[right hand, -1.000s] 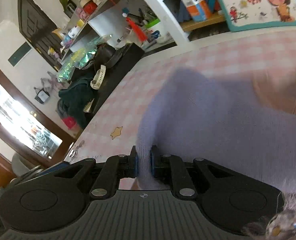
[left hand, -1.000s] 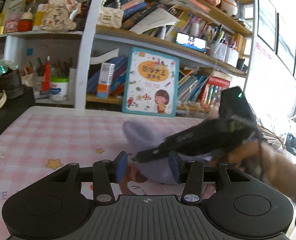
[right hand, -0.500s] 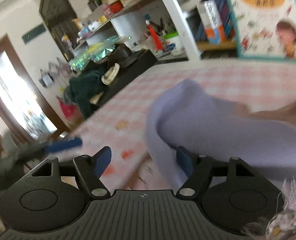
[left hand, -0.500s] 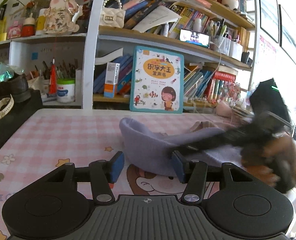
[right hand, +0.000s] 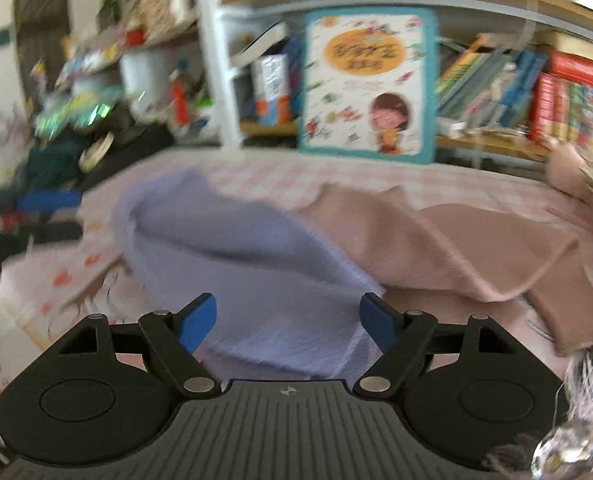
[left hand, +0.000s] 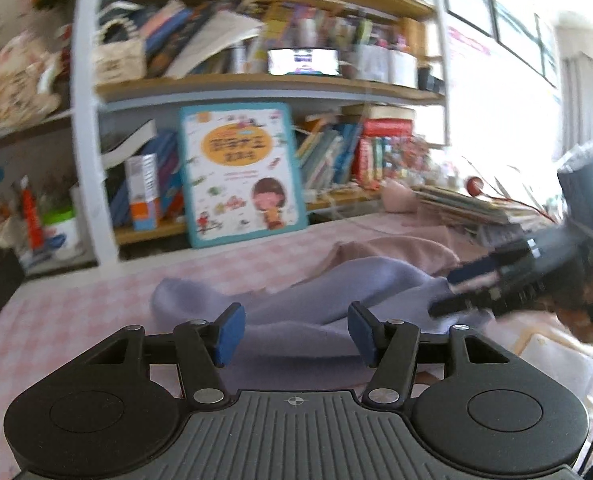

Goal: Fold clothes

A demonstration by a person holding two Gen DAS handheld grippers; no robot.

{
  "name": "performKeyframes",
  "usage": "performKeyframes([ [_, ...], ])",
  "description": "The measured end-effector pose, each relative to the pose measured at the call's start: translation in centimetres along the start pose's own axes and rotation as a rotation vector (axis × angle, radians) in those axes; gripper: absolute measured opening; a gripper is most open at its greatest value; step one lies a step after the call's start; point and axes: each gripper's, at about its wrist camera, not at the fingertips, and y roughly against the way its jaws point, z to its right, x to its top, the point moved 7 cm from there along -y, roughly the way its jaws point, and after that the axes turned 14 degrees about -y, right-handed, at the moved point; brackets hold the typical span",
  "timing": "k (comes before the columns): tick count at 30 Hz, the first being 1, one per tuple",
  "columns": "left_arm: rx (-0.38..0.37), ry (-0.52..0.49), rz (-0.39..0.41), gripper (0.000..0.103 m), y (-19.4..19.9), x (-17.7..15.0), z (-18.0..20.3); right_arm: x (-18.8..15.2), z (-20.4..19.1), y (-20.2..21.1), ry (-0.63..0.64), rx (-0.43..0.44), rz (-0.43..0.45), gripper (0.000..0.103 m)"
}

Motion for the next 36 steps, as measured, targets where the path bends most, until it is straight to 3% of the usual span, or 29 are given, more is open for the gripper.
performKeyframes([
  [4,-0.021,-0.048,-0.008,0.059,-0.8,0.5,1.4,0.6,1.9,0.0,-0.019,-0.070,0.022,0.077],
  [8,-0.032,-0.093,-0.013,0.059,-1.5,1.1,2.4,-0.2,3.2,-1.5,-0.038,-0.097,-0.021,0.077],
  [13,-0.040,-0.145,-0.009,0.059,-2.4,2.2,3.4,-1.3,4.3,-2.1,-0.093,-0.074,-0.035,0.077],
  [19,-0.032,-0.232,-0.011,0.059,-4.6,4.1,3.8,-1.3,5.0,-0.4,-0.117,-0.072,0.038,0.075],
  [20,-0.039,-0.243,-0.016,0.059,-5.1,4.3,4.0,-1.2,5.1,0.0,-0.113,-0.079,0.048,0.069],
  [23,-0.071,-0.280,-0.033,0.059,-6.5,4.4,5.0,-1.6,5.4,0.1,-0.114,-0.082,0.031,0.036],
  [24,-0.082,-0.293,-0.039,0.059,-7.0,4.4,5.5,-1.8,5.5,-0.1,-0.120,-0.075,0.016,0.031],
  [31,-0.090,-0.422,-0.082,0.059,-10.3,4.0,8.6,-2.6,5.7,-0.3,-0.148,-0.054,0.002,0.029],
  [36,-0.065,-0.434,-0.097,0.059,-12.3,4.0,9.0,-2.6,5.7,-0.2,-0.148,-0.055,0.001,0.030],
])
